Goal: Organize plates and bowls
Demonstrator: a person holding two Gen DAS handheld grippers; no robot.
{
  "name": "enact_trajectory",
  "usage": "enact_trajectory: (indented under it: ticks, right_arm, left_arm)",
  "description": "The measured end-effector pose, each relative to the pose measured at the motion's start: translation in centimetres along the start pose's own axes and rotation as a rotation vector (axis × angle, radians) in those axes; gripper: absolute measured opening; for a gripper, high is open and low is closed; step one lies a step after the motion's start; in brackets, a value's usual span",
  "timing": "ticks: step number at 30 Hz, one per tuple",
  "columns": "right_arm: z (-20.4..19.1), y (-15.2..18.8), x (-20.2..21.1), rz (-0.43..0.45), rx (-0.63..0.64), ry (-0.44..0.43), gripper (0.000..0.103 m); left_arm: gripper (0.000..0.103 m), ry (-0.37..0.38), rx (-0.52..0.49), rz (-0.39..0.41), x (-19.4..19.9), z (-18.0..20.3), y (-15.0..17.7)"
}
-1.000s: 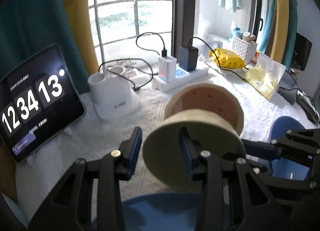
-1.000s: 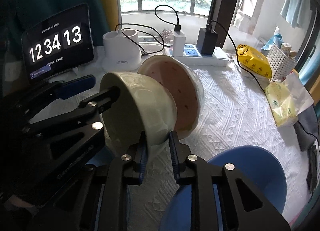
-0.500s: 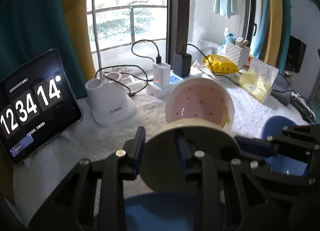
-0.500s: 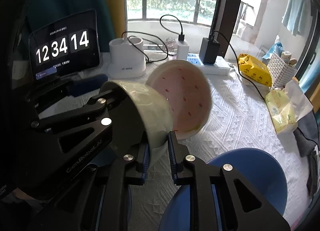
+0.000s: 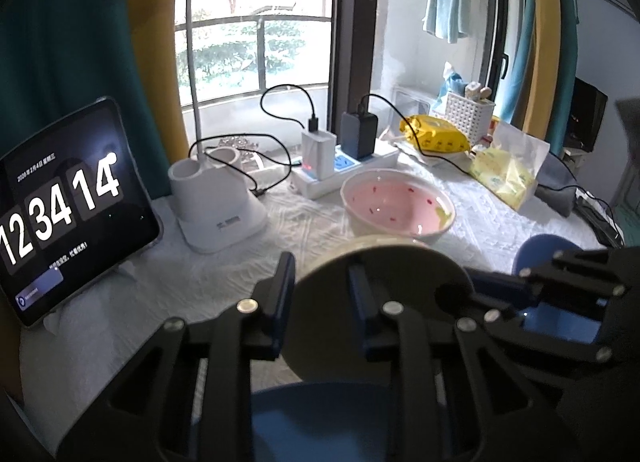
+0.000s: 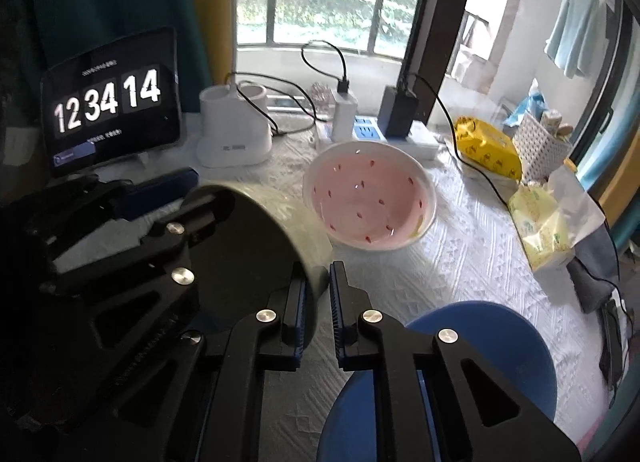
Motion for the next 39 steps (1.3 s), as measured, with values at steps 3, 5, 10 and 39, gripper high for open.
enact_trajectory:
  ticks: [3, 5, 10, 39]
  right_arm:
    - [0.1, 0.4, -0.5, -0.029, -0.021, -0.007, 0.017]
    - [0.0, 0.4, -0.6, -0.036, -0.025, -0.007, 0.017]
    - [-0.8, 0.4, -0.3, -0.01, 0.025, 0.021, 0.018]
    - [1.6, -0.7, 3.4, 0.132, -0.046, -0.007, 0.012]
  left_arm:
    - [0.026, 0.0, -0.003, 0.001, -0.1, 0.0, 0.0]
    - [0.026, -0.001, -0.003, 0.0, -0.2, -0.1, 0.0]
    - [0.026, -0.015, 0.016, -0.018, -0.6, -0.7, 0.0]
    - [0.023, 0.046, 0.045, 0.078, 2.6, 1.2, -0.8]
Point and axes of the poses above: each gripper's, at about its wrist camera, not at the fingertips, and x roughly against the way its jaws point, z to its right, y to its underside, the point moved 8 cm from there along -x, roughly the way its jaws point, and after that the axes turned 3 degrees about -z, right-handed, at the moved point
